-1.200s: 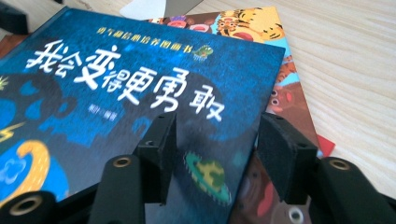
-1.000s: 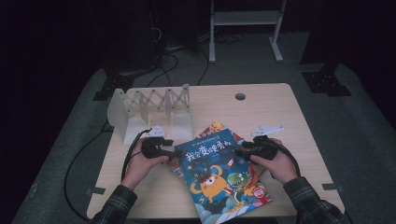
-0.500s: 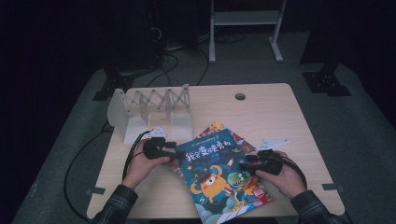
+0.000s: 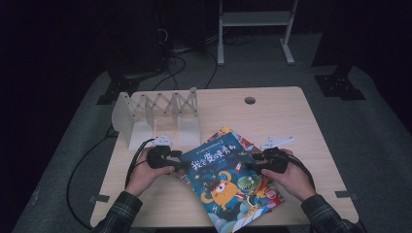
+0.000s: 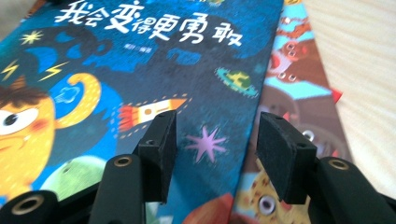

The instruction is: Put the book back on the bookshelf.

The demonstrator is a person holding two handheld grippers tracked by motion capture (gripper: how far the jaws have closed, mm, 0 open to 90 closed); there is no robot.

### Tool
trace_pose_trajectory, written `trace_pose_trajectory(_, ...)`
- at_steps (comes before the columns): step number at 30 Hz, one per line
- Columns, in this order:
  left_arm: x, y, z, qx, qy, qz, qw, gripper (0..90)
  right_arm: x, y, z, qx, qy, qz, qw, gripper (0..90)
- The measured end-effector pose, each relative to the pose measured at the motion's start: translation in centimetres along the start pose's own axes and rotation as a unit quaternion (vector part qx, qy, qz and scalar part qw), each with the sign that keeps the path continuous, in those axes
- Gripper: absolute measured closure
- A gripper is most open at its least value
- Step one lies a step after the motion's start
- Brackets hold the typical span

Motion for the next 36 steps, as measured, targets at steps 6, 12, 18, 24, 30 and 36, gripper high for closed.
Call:
trace_pose_trajectory(6,-0.4,-0.4,0.7,-0.007,-0.001,0.004,1.0000,34.5,-0.5,0.6,-1.0,0.001,-0.011,0.015,0.9998,47.5)
trace_pose_trajectory(12,-1.0,-0.8,1.3,0.001,0.006,0.000,1.0000,34.1,-0.7,0.0,-0.7,0.002,-0.021,0.025,0.9995,49.2)
trace_pose_trajectory(18,-1.5,-1.1,1.7,0.005,0.006,-0.002,1.0000,34.2,-1.5,-2.8,1.6,-0.017,0.011,0.023,0.9995,49.2)
trace_pose_trajectory(24,-1.5,-1.1,1.7,0.004,0.003,-0.002,1.0000,34.2,-1.6,-5.2,4.8,-0.019,0.022,0.038,0.9988,47.2)
trace_pose_trajectory(30,-1.5,-1.1,1.8,0.005,0.000,0.000,1.0000,34.2,-1.4,-7.5,8.0,-0.021,0.036,0.055,0.9976,45.8)
trace_pose_trajectory(36,-1.5,-1.1,1.7,0.010,0.001,-0.001,1.0000,34.3,-1.0,-8.8,10.2,-0.024,0.053,0.055,0.9968,45.1)
Point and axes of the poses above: each handheld gripper's, and its own axes: y roughly forward along the jaws, z roughly out of its underside, x roughly to its left, the point moved 6 cm from there along y, roughly forward along the jaws, and after that the axes turned 6 degrees about x, right-handed, at the moved point
